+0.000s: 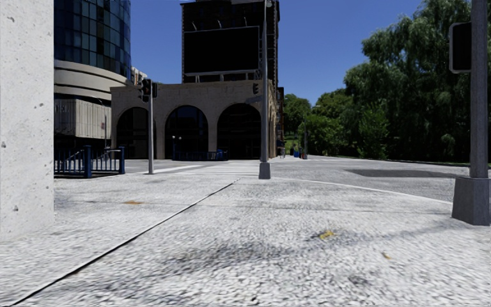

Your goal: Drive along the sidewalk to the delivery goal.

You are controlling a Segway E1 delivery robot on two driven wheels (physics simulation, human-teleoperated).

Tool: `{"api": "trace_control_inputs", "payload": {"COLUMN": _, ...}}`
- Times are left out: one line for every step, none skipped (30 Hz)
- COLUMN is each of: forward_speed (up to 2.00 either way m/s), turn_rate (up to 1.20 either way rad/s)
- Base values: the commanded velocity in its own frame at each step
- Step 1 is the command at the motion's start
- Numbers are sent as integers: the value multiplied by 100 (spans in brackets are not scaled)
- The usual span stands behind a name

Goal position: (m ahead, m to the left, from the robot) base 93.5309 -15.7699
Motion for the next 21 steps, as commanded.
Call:
{"api": "trace_control_inputs", "payload": {"forward_speed": 200, "turn_rate": 31}}
{"api": "trace_control_inputs", "payload": {"forward_speed": 200, "turn_rate": 31}}
{"api": "trace_control_inputs", "payload": {"forward_speed": 200, "turn_rate": 27}}
{"api": "trace_control_inputs", "payload": {"forward_speed": 200, "turn_rate": 21}}
{"api": "trace_control_inputs", "payload": {"forward_speed": 200, "turn_rate": 18}}
{"api": "trace_control_inputs", "payload": {"forward_speed": 200, "turn_rate": 18}}
{"api": "trace_control_inputs", "payload": {"forward_speed": 200, "turn_rate": 18}}
{"api": "trace_control_inputs", "payload": {"forward_speed": 200, "turn_rate": 17}}
{"api": "trace_control_inputs", "payload": {"forward_speed": 200, "turn_rate": 15}}
{"api": "trace_control_inputs", "payload": {"forward_speed": 200, "turn_rate": 12}}
{"api": "trace_control_inputs", "payload": {"forward_speed": 200, "turn_rate": 12}}
{"api": "trace_control_inputs", "payload": {"forward_speed": 200, "turn_rate": 6}}
{"api": "trace_control_inputs", "payload": {"forward_speed": 200, "turn_rate": 0}}
{"api": "trace_control_inputs", "payload": {"forward_speed": 200, "turn_rate": 0}}
{"api": "trace_control_inputs", "payload": {"forward_speed": 200, "turn_rate": 0}}
{"api": "trace_control_inputs", "payload": {"forward_speed": 200, "turn_rate": 0}}
{"api": "trace_control_inputs", "payload": {"forward_speed": 200, "turn_rate": 0}}
{"api": "trace_control_inputs", "payload": {"forward_speed": 200, "turn_rate": 0}}
{"api": "trace_control_inputs", "payload": {"forward_speed": 200, "turn_rate": 0}}
{"api": "trace_control_inputs", "payload": {"forward_speed": 200, "turn_rate": 0}}
{"api": "trace_control_inputs", "payload": {"forward_speed": 200, "turn_rate": 0}}
